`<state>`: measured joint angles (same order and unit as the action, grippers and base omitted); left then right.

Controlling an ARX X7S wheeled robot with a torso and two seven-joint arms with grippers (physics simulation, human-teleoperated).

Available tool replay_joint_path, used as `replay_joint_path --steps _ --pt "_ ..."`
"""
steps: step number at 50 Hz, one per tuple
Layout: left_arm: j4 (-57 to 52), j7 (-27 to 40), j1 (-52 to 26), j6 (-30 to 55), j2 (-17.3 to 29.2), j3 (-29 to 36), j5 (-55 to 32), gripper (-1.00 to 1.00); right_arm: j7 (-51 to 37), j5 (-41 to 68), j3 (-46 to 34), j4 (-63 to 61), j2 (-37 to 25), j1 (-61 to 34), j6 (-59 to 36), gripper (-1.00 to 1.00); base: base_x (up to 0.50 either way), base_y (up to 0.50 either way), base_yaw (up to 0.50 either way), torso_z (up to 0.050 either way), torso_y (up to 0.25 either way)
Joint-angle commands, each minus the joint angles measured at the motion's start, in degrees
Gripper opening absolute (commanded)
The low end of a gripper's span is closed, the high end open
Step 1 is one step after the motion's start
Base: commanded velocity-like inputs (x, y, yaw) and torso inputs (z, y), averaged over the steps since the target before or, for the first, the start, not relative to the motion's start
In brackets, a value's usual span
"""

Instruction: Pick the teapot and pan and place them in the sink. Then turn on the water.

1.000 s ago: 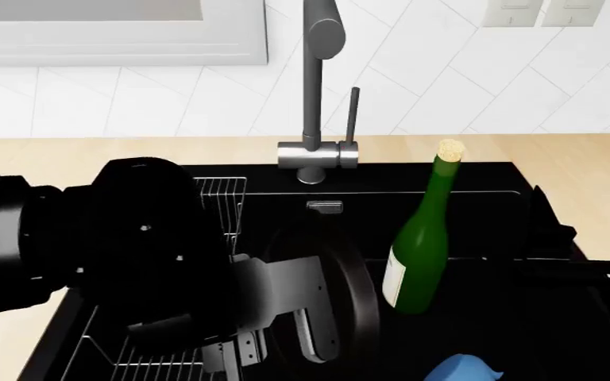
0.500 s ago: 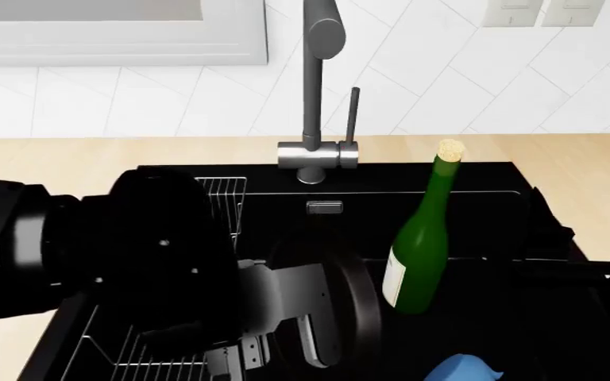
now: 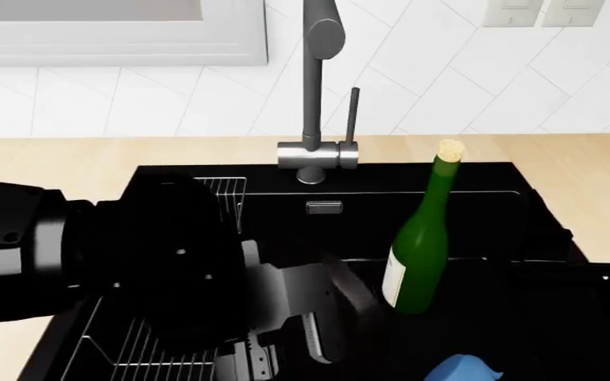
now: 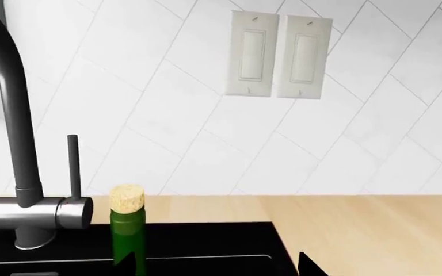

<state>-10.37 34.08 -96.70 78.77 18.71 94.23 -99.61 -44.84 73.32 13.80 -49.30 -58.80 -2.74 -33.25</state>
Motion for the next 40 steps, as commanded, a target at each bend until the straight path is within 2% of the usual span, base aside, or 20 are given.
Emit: replay_joint_path --steps 1,22,33,40 --pt "0.6 -0.8 -0.1 -0.4 -0.4 0.3 1.0 1.0 0.2 -0.2 -0.1 0.2 0.2 0.1 0.1 1.0 0.0 0.0 0.0 0.0 0.0" --pt "-0.9 -1.1 -4.6 -1.2 0.7 -2.3 -1.3 1.0 -0.5 1.1 -0.1 -0.4 -0.4 -0.8 -0.1 1.0 0.0 0.0 0.0 0.0 0.0" --pt "-3.5 -1.5 -10.6 -2.5 4.1 -7.1 -4.5 1.0 -2.0 3.0 0.1 -1.4 -1.4 -2.0 -0.5 1.0 0.0 0.0 0.0 0.0 0.0" --pt "-5.3 -2.7 -16.0 -3.6 8.1 -11.6 -7.5 1.0 -3.7 4.9 0.1 -2.5 -2.7 -3.3 -0.9 1.0 0.0 0.0 0.0 0.0 0.0"
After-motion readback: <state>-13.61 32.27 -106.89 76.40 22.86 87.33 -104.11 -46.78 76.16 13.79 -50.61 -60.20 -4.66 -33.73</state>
